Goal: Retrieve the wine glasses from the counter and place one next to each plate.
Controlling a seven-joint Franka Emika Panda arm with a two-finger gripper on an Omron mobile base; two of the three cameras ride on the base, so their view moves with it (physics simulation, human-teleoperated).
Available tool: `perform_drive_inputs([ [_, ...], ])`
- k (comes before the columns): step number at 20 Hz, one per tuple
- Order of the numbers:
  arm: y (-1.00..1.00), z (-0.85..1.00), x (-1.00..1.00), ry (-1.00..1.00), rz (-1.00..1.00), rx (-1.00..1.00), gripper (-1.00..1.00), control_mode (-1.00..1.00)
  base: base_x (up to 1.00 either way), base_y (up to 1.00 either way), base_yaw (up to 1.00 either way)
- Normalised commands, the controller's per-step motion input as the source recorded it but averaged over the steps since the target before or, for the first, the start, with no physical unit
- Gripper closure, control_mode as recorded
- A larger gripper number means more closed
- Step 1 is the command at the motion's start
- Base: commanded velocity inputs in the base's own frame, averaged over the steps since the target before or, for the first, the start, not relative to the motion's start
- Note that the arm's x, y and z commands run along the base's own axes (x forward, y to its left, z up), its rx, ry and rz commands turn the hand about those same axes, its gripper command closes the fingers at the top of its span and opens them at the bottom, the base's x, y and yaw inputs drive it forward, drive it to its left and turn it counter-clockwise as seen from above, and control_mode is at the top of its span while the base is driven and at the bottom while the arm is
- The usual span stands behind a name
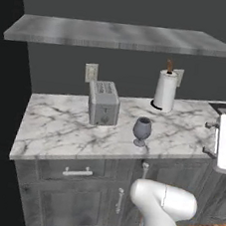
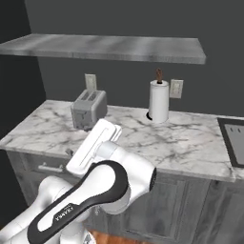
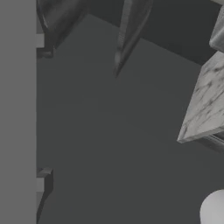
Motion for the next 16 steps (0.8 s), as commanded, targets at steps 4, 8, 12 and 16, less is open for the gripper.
perform_drive_inputs([
  [4,0.00,0.00,0.00,0.00,0.00,0.00,-1.00,1.00,0.01,0.11,-0.10],
  [8,0.00,0.00,0.00,0.00,0.00,0.00,-1.00,1.00,0.00,-0.25,-0.21],
  [12,0.00,0.00,0.00,0.00,0.00,0.00,-1.00,1.00,0.49,-0.06,-0.22],
  [16,0.00,0.00,0.00,0.00,0.00,0.00,-1.00,1.00,0.86,0.19,-0.09],
])
